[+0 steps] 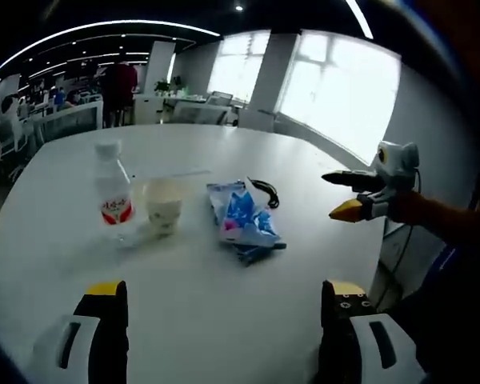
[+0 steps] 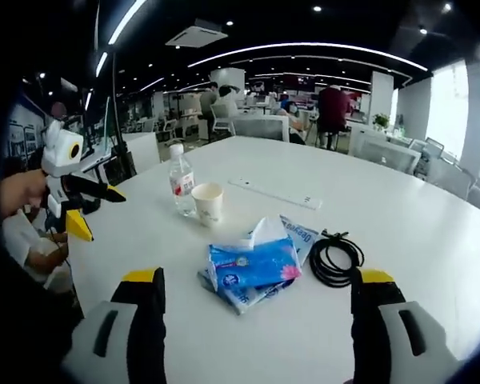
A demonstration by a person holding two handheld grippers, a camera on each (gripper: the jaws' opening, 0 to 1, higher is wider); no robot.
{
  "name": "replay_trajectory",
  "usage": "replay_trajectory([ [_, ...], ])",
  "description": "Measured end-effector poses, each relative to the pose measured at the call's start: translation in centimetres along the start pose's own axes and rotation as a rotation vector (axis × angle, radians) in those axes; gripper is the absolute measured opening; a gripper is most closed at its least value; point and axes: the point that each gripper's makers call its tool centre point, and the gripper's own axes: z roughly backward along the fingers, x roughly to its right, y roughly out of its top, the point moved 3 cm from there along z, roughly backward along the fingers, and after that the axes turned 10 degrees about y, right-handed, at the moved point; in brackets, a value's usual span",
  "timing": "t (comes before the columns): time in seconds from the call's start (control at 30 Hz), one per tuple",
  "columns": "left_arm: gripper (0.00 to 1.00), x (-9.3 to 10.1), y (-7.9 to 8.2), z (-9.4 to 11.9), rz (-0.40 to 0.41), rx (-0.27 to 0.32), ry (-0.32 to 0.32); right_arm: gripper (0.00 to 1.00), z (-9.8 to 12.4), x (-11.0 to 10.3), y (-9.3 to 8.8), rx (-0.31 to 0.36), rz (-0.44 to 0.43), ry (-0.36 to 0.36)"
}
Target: Arrange the tabletop items into an orderly group along one side of the table until the central work area is clear of visible clutter.
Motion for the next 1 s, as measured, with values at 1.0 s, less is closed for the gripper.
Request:
replay_trajectory([
  [1.0,1.00,1.0,-1.3,2.0,0.014,-0.005,0.002,0.94,7.4,1.3,-4.9,-0.022,-0.161,-0.115],
])
